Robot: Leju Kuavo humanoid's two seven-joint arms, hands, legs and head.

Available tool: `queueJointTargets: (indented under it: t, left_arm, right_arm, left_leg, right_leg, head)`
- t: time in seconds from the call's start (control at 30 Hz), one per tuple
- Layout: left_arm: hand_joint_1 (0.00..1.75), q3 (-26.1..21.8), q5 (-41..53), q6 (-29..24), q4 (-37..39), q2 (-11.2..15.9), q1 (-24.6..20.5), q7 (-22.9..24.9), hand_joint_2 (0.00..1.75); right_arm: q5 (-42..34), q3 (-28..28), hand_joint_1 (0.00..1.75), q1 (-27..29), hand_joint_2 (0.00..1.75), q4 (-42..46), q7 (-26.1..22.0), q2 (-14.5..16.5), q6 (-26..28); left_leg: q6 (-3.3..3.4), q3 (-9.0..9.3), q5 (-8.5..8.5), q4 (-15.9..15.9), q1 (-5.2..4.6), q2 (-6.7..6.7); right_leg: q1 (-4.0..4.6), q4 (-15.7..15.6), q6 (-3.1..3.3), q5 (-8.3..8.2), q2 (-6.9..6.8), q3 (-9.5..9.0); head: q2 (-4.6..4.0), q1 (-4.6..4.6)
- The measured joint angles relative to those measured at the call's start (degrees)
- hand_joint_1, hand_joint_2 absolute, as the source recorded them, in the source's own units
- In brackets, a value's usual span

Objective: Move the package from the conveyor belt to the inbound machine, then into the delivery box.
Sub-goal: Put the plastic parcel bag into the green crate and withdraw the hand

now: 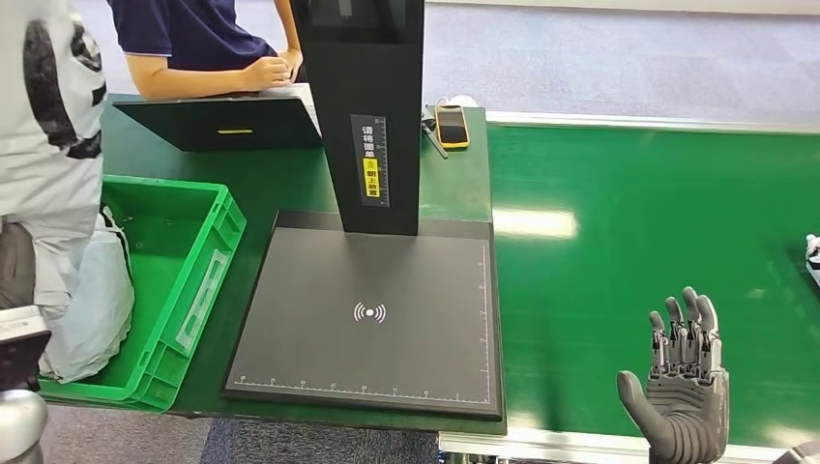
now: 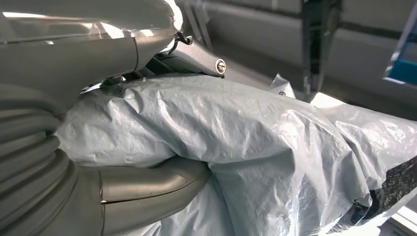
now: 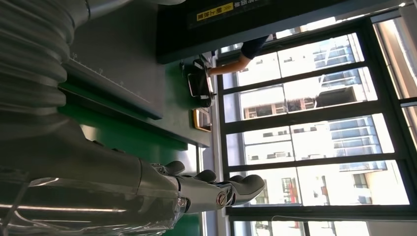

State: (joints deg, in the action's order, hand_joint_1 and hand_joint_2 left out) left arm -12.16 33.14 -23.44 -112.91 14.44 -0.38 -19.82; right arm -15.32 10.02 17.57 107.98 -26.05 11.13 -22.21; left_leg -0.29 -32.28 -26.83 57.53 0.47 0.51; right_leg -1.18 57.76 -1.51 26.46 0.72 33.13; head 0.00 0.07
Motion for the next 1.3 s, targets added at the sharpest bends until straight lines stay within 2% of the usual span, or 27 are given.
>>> queueJointTargets:
  t: [0.27,0.43,0.73,0.93,1.13,1.3]
  left_arm:
    - [1.75,-2.7,-16.7,10.8,0.5,0.2,-2.1,-4.5,1.75]
    - [1.75,-4.5,-19.0,11.6,-1.3,0.3,-4.0,-4.8,1.75]
    - [1.75,-9.3,-24.1,13.0,-2.3,3.6,-10.7,-2.9,1.75]
    - [1.75,-9.4,-20.9,13.7,-0.4,5.6,-14.7,0.4,1.75]
    - [1.75,-8.0,-16.4,13.7,3.4,6.0,-15.6,1.8,1.75]
    - [1.75,-3.8,-4.9,12.8,10.3,5.8,-15.6,4.3,1.75]
  right_arm:
    - [0.1,0.7,0.0,0.4,1.75,0.3,0.3,0.9,-0.7]
    - [0.1,0.8,0.0,0.3,1.75,0.2,0.3,1.1,-0.8]
    - [-0.1,0.5,0.0,-0.6,1.75,-0.7,0.3,1.1,0.6]
    - [-0.3,0.2,0.0,-0.6,1.75,-0.7,0.3,1.1,0.9]
    - [-0.3,-0.2,0.0,-1.0,1.75,-0.7,0.3,1.1,0.9]
    - [-0.3,-0.8,0.0,-1.7,1.75,-1.0,0.4,1.1,1.1]
  left_leg:
    - [0.0,-0.02,-0.01,0.0,0.0,-0.02]
    - [0.0,-0.04,-0.01,0.0,0.0,0.0]
    - [-0.03,-0.01,0.03,0.0,0.01,0.02]
    - [-0.03,-0.01,0.02,0.0,0.06,0.0]
    - [-0.03,-0.01,0.02,0.0,0.06,-0.01]
    - [-0.03,0.01,0.02,0.0,0.05,0.0]
  right_leg:
    - [0.01,0.0,0.01,0.0,0.01,0.02]
    - [0.01,0.0,0.01,0.0,0.0,0.01]
    - [0.08,0.0,0.02,-0.01,-0.02,-0.02]
    - [0.06,0.0,0.02,-0.01,-0.01,-0.02]
    - [0.05,0.0,0.02,-0.01,0.0,0.0]
    - [0.03,0.0,0.02,-0.01,0.0,-0.02]
  head:
    - [0.0,0.01]
    - [0.0,0.01]
    - [0.0,0.01]
    - [0.0,0.01]
    - [0.0,0.01]
    - [0.0,0.01]
